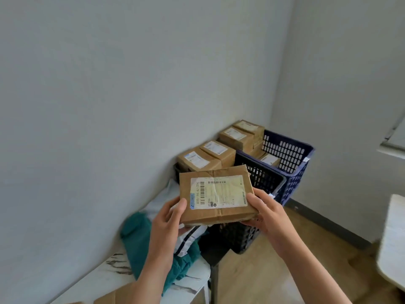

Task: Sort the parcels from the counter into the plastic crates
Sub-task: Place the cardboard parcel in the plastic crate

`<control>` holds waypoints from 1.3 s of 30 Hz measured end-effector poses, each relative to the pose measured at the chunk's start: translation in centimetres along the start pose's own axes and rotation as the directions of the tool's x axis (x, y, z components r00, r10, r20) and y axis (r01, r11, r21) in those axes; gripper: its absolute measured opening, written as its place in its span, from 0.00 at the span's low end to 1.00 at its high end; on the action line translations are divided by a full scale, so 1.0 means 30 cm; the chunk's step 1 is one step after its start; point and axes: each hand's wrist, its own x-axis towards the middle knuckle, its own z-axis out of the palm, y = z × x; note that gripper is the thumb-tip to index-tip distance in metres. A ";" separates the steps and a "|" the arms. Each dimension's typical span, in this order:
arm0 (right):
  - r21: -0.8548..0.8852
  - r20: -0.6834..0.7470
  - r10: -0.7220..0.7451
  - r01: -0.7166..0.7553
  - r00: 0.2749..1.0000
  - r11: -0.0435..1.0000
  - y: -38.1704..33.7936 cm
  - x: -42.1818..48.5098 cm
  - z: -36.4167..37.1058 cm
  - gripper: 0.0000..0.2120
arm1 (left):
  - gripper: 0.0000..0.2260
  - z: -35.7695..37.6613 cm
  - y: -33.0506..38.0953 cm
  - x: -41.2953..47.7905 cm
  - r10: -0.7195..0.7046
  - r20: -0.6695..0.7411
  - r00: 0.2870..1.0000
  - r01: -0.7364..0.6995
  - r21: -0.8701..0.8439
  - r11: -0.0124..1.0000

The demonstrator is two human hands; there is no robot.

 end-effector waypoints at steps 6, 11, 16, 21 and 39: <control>-0.033 -0.075 -0.025 0.023 0.997 0.999 -0.074 0.053 -0.383 0.21 | 0.09 0.402 -0.010 0.050 -0.025 0.055 0.998 0.028 -0.046 0.999; -0.029 -0.153 -0.056 0.052 0.987 0.998 -0.125 0.088 -0.648 0.17 | 0.09 0.697 -0.008 0.084 -0.036 0.127 0.991 0.045 -0.069 0.997; -0.008 -0.227 -0.026 0.024 0.974 1.000 -0.120 0.166 -0.811 0.11 | 0.08 0.884 -0.013 0.159 -0.042 0.198 0.979 0.054 -0.051 0.997; -0.036 -0.261 -0.001 -0.009 0.965 0.999 -0.102 0.298 -0.901 0.10 | 0.10 0.998 -0.059 0.290 -0.056 0.207 0.977 0.068 -0.052 0.996; -0.461 -0.353 -0.082 -0.097 0.932 0.882 -0.254 1.308 -1.122 0.26 | 0.11 1.419 -0.095 1.256 0.001 0.256 0.967 -0.060 0.224 0.973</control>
